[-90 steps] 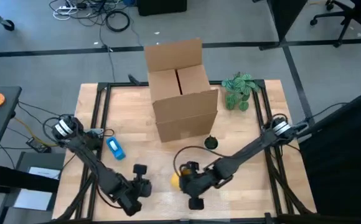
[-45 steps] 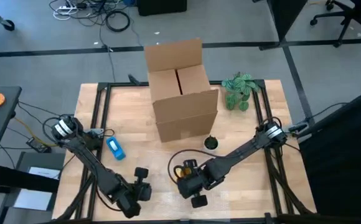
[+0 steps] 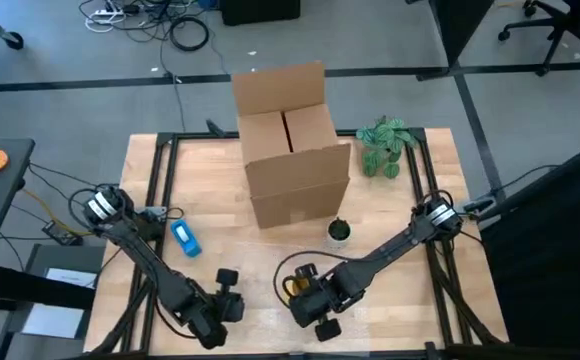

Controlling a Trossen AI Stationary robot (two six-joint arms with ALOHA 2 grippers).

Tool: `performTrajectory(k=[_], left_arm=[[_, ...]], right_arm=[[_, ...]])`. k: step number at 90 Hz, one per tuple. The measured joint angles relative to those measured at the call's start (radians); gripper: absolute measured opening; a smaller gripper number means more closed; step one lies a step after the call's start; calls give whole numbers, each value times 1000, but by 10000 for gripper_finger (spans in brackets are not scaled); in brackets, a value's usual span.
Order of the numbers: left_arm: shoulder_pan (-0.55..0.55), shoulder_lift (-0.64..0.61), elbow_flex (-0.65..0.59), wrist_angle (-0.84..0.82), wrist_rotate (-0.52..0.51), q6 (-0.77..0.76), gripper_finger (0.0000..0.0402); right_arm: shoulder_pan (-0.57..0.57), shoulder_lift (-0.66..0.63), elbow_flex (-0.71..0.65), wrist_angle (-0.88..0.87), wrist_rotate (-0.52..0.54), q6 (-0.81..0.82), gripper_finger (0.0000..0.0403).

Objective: Wrap mug
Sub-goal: Wrap the yellow mug with the transparent bubble wrap

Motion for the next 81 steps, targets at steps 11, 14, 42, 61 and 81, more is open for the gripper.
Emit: performTrajectory(k=[11,14,42,61,81], left_arm=[[1,1,0,3,-16,-3,0],[2,1,0,3,-17,-3,0],[13,2,0,6,-20,-2,0],[15,3,0,8,-20,-2,0],[15,3,0,33,-21,-1,0]], right_arm=[[3,28,0,17,0,-27,0],[4,35,0,16,4,-30,0],[14,61,1,8,6,-30,4],[10,66,1,10,-1,-10,40],[1,66,1,54,3,-10,88]])
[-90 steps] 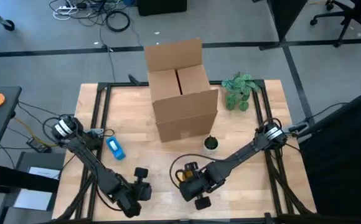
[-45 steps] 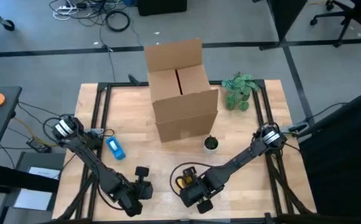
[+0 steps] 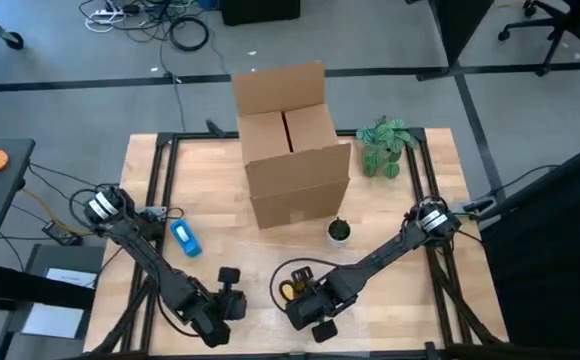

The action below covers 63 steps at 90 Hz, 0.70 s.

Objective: Wrap mug
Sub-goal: Wrap the yellow mug with the transparent bubble wrap

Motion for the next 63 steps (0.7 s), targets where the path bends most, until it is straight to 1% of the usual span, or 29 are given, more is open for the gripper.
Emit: performTrajectory(k=[14,24,40,63], left_arm=[[0,0,0,23,0,2,0],[0,0,0,24,0,2,0],[0,0,0,23,-12,3,0],[0,0,0,24,-29,3,0]], right_arm=[[-1,0,3,0,2,-1,107],[-1,0,31,2,9,-3,114],[-2,0,95,4,30,-26,119],[-16,0,140,1,56,-26,119]])
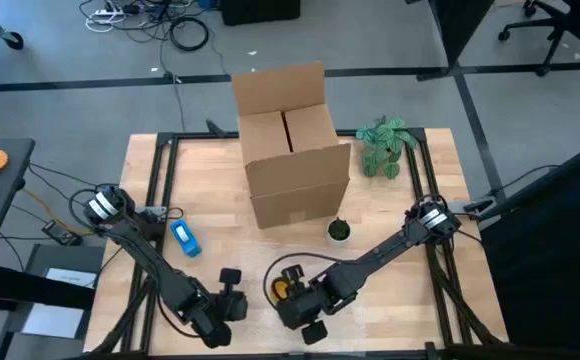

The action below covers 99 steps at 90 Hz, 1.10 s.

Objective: Wrap mug
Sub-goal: Wrap the yellow mug with the transparent bubble wrap

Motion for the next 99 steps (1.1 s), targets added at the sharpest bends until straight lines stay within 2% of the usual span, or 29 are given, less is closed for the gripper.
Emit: performTrajectory(k=[8,14,28,41,55,66,74,87,99], left_arm=[[0,0,0,0,-28,-3,0],[0,0,0,0,-32,-3,0],[0,0,0,0,-32,-5,0],[0,0,0,0,-32,-10,0],[0,0,0,0,-32,-37,0],[0,3,0,0,-33,-40,0],[-4,9,0,-3,-32,-40,0],[-5,32,0,-5,-51,-36,0],[2,61,0,-5,-58,-35,0]], right_arm=[[0,0,41,-17,11,12,119],[3,0,102,-95,37,61,119],[15,-2,238,-492,71,327,119],[22,-4,224,-801,65,566,119],[12,-46,34,-731,-74,659,113],[-6,-79,-130,-797,-60,738,98],[-21,-132,-266,-756,-55,751,89],[-22,-251,-472,-627,-42,810,82],[6,-411,-667,-395,-13,884,82]])
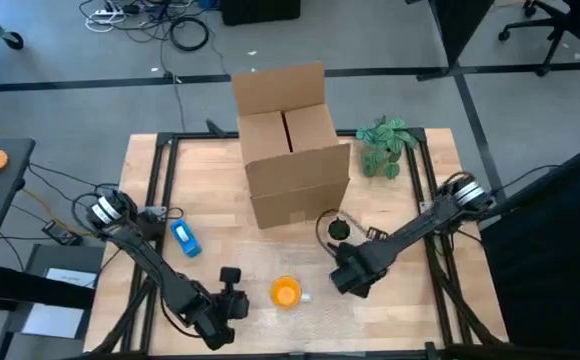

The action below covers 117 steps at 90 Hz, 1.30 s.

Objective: Wrap mug
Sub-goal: Wrap the yellow mug with the transparent bubble wrap

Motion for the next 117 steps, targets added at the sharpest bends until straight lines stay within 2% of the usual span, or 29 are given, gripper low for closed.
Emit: performTrajectory(k=[13,20,29,44,54,65,74,89,97,105,117], left_arm=[[13,37,0,7,0,0,0],[23,52,0,18,0,1,0],[35,61,0,41,0,2,0],[53,62,0,42,0,5,0],[56,62,0,43,8,24,0],[57,62,31,15,28,33,0],[54,60,92,-65,27,54,0],[48,60,192,-222,15,87,0],[39,60,264,-309,-22,99,0],[21,60,334,-356,-102,139,0],[2,57,386,-292,-214,309,0]], right_arm=[[40,-165,-230,246,68,120,84],[50,-214,-344,362,99,183,83],[57,-233,-466,512,169,254,84],[47,-187,-586,778,209,265,82],[45,-144,-583,824,246,259,75],[67,-123,-538,870,308,154,47],[75,-120,-481,923,307,53,9],[69,-114,-421,1020,314,-95,1],[68,-116,-388,1097,326,-182,1],[66,-116,-356,1161,333,-283,0],[60,-116,-322,1273,339,-414,0]])
